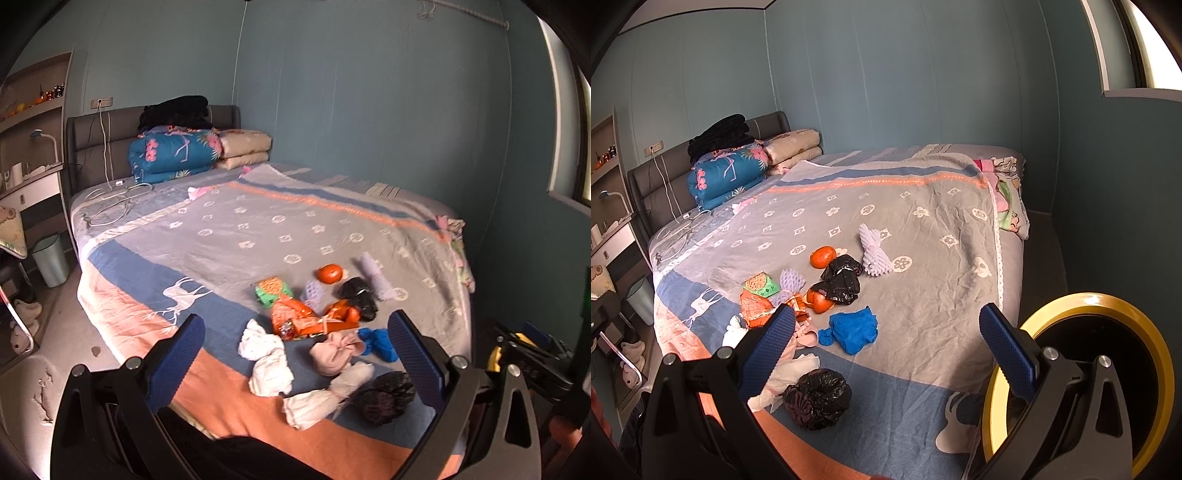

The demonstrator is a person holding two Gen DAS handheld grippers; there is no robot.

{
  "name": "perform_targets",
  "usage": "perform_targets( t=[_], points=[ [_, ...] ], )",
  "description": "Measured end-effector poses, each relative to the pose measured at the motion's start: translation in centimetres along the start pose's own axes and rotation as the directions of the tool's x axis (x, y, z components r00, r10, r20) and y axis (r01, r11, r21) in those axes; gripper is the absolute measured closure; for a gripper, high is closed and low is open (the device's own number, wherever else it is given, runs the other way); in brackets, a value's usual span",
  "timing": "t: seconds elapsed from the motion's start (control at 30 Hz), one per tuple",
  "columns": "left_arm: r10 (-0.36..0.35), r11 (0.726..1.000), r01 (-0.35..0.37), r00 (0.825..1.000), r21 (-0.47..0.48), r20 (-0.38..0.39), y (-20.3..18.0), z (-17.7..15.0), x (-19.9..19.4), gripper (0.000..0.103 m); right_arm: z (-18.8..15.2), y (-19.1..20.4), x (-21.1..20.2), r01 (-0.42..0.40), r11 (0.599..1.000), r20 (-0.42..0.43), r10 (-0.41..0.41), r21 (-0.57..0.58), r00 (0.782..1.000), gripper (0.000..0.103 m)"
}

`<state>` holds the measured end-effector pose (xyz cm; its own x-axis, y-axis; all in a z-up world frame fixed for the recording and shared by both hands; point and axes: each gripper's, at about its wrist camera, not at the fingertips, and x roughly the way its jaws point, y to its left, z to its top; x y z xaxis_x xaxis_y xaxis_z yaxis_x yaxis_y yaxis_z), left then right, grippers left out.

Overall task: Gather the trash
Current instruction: 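Grasp the white tissue with the left tool while the right tool grasps the black bag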

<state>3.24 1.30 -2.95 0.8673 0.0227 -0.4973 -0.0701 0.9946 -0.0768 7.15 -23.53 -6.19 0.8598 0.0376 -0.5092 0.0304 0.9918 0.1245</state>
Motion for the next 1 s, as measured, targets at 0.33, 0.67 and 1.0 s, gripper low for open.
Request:
perform_targets(
  t=[0.33,0.67,1.0],
  points=[
    [-0.056,0.995,0.069,0.981,0.066,-0.186,1.6,-0.3,5.1,0.007,-2.2,1.7,2.8,-0.07,0.996,-0.106,0.063,-0.06,0.992,0.007],
    [-0.08,0.994,0.102,0.916,0.036,-0.393,3.7,-3.0,12.1,0.007,-5.5,4.5,7.0,-0.125,0.968,-0.258,0.067,-0.216,0.964,0.007],
    [-0.07,0.997,0.069,0.873,-0.021,-0.483,6.1,-3.1,19.4,0.007,-7.2,6.7,9.3,-0.201,0.94,-0.348,0.097,-0.276,0.932,0.007]
  ],
)
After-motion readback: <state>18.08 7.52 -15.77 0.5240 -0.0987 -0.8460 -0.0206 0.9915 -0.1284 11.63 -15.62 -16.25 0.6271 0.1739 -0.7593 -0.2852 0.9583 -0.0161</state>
